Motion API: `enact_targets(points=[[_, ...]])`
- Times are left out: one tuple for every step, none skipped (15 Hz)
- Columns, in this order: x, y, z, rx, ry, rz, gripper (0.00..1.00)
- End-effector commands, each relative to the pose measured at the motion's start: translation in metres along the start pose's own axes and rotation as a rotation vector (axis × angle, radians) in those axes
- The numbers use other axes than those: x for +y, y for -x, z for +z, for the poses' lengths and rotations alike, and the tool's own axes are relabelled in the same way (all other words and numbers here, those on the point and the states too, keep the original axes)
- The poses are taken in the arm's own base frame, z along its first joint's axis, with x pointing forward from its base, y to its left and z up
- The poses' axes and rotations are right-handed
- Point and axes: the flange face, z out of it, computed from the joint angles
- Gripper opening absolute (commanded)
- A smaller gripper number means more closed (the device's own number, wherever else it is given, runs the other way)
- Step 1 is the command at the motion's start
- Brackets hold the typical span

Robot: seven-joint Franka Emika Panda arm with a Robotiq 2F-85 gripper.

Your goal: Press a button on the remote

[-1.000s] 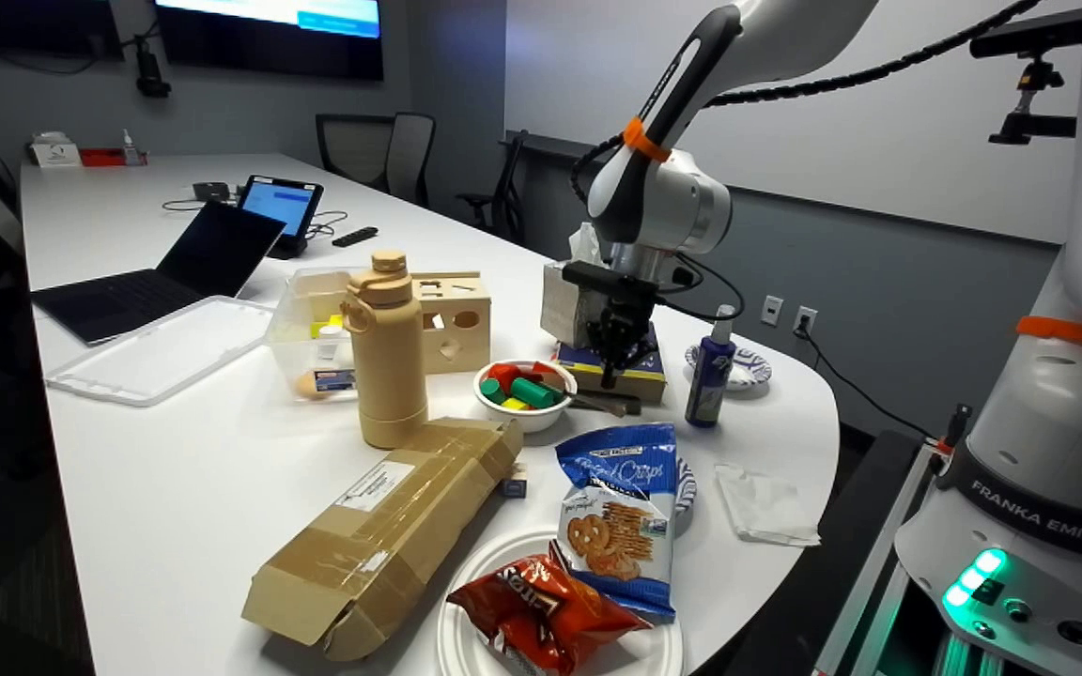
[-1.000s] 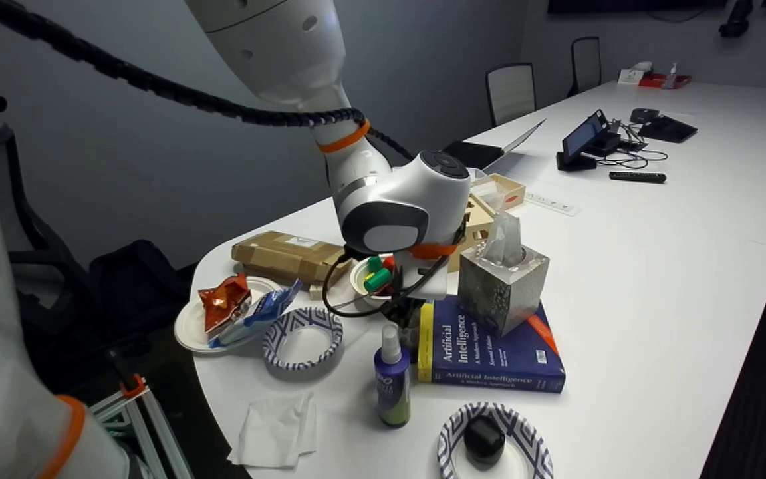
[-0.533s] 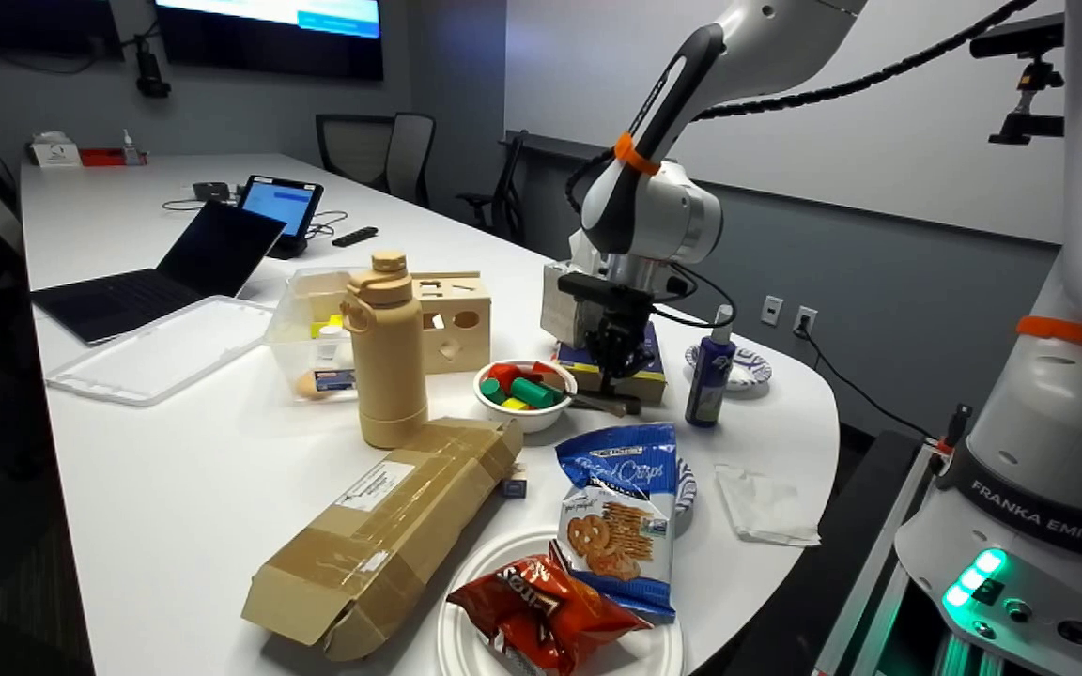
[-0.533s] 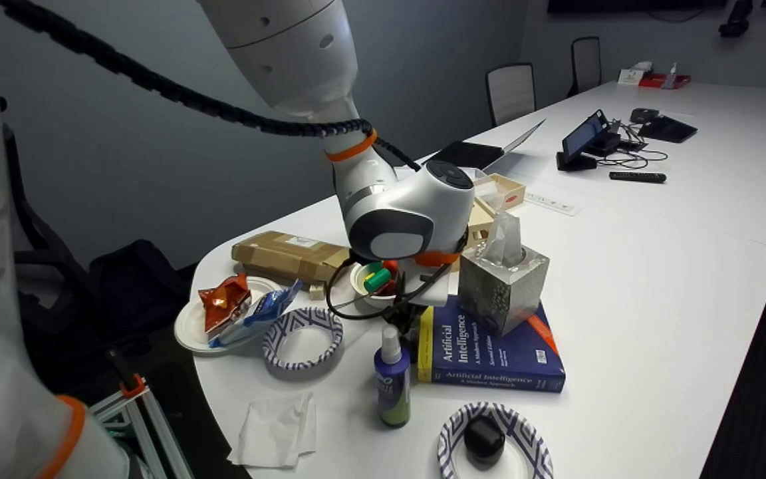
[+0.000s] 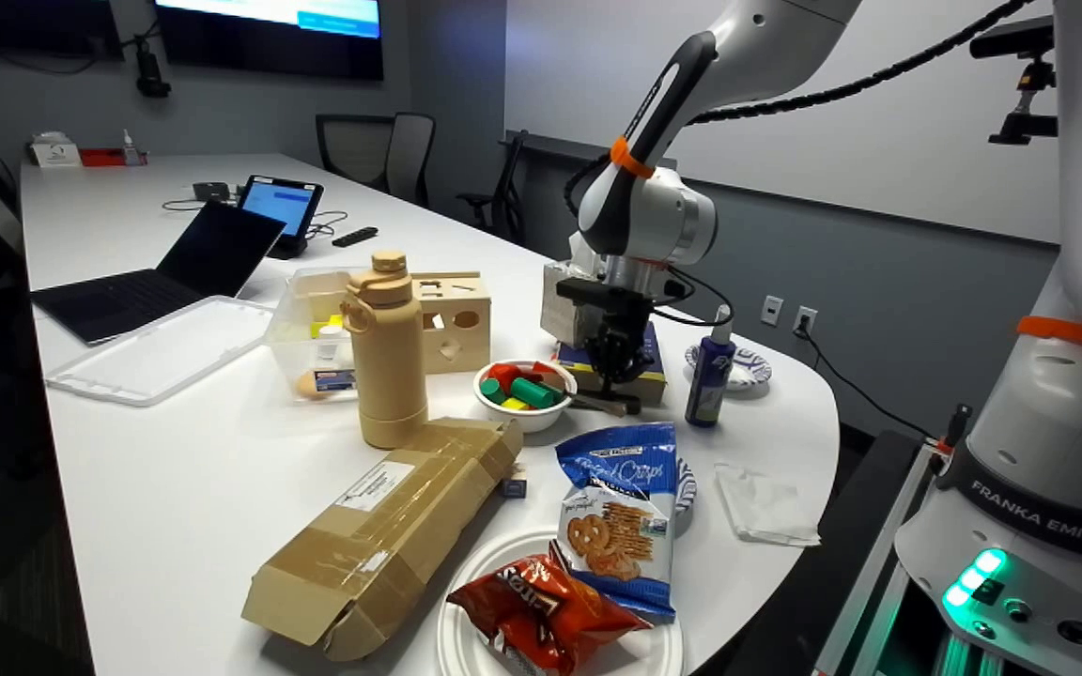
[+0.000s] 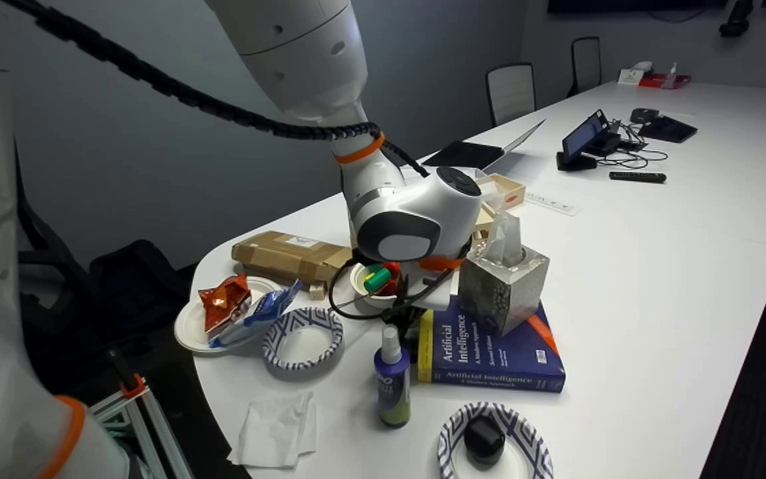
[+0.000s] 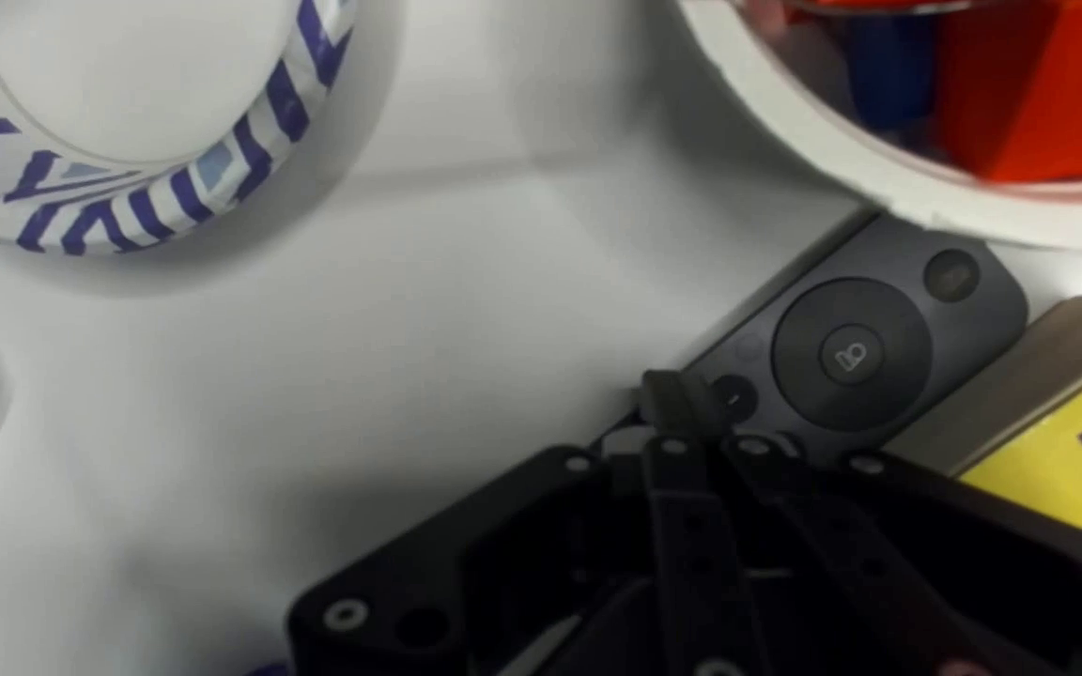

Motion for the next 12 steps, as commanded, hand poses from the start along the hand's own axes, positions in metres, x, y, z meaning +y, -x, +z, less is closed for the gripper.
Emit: enact_targets(points=[[-0.005, -0.007, 0.001, -0.016, 0.02, 0.041, 0.0], [-0.006, -0.01, 0.003, -0.021, 0.02, 0.046, 0.0], [-0.006, -0.012, 0.005, -0.021, 0.019, 0.051, 0.0], [-0.008, -0.014, 0.007, -0.019, 0.012, 0.053, 0.0], [-0.011, -0.016, 0.006, -0.019, 0.003, 0.055, 0.0], [-0.014, -0.018, 0.007, -0.023, -0.01, 0.051, 0.0], [-0.017, -0.018, 0.008, -0.026, -0.016, 0.049, 0.0], [-0.019, -0.018, 0.008, -0.026, -0.018, 0.046, 0.0], [-0.02, -0.018, 0.008, -0.032, -0.017, 0.041, 0.0], [-0.021, -0.018, 0.009, -0.041, -0.019, 0.037, 0.0], [-0.022, -0.018, 0.009, -0.049, -0.02, 0.034, 0.0], [-0.024, -0.02, 0.011, -0.065, -0.023, 0.028, 0.0]])
